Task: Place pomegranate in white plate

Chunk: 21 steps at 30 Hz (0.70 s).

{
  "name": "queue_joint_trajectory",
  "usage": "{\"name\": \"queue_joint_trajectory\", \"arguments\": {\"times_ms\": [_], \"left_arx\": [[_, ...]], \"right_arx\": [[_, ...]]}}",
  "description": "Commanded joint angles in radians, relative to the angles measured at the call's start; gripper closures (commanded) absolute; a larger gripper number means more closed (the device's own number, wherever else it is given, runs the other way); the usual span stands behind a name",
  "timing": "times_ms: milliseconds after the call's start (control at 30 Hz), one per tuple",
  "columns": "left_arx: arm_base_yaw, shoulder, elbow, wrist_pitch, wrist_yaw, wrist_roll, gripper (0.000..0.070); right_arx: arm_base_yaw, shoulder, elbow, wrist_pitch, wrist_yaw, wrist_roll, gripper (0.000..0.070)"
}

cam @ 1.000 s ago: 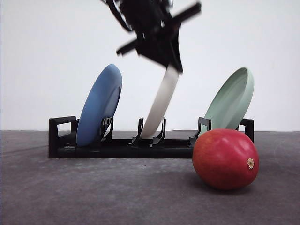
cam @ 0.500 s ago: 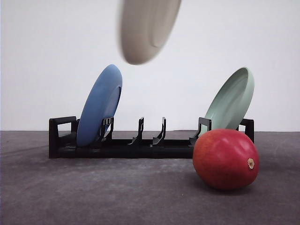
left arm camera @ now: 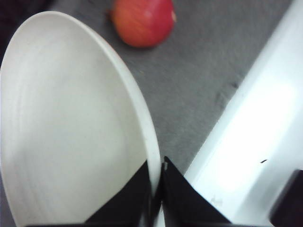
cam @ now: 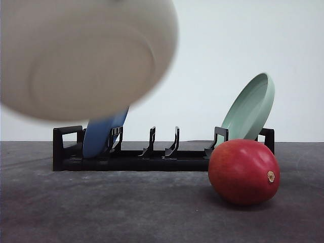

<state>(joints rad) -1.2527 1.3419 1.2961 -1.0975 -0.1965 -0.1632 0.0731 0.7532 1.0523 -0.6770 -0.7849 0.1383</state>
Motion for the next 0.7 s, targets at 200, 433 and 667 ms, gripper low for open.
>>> {"name": "queue_joint_trajectory", "arguments": {"times_ms": [200, 433, 667], "left_arx": [[-0.047, 0.136, -0.214, 0.191, -0.083, -0.032, 0.0697], [-0.049, 0.289, -0.243, 0.317, -0.117, -0.037, 0.0697], [-0.049, 0.339, -0.243, 0.337, -0.114, -0.067, 0.0588]], "right_arx": [[0.004, 0.004, 0.016, -0.014, 0.0, 0.008, 0.0067], [0.004, 0.004, 0.016, -0.013, 0.0, 0.008, 0.0067], [0.004, 0.004, 0.016, -0.024, 0.0, 0.008, 0.0067]]}}
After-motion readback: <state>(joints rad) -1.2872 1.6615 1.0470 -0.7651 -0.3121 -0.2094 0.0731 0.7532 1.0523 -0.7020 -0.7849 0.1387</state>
